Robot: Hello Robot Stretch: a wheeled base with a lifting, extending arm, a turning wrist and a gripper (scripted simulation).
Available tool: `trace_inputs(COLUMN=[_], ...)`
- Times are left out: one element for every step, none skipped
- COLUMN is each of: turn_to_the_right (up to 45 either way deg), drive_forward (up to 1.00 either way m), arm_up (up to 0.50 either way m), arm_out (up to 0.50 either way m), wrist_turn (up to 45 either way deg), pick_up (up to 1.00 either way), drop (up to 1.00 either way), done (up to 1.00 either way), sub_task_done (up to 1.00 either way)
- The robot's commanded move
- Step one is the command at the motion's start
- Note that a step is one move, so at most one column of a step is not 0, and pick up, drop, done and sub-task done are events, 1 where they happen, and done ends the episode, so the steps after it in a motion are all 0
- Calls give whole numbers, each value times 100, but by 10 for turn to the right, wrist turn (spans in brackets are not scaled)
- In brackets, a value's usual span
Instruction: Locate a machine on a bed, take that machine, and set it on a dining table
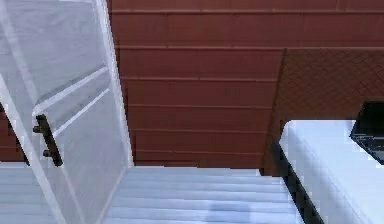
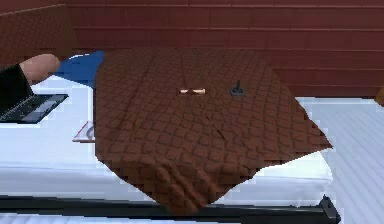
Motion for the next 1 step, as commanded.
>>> trace_inputs(turn_to_the_right=[30], drive_forward=[0], arm_up=[0], arm_out=[0], wrist_turn=[0], pick_up=[0], drop=[0], done=[0], sub_task_done=[0])
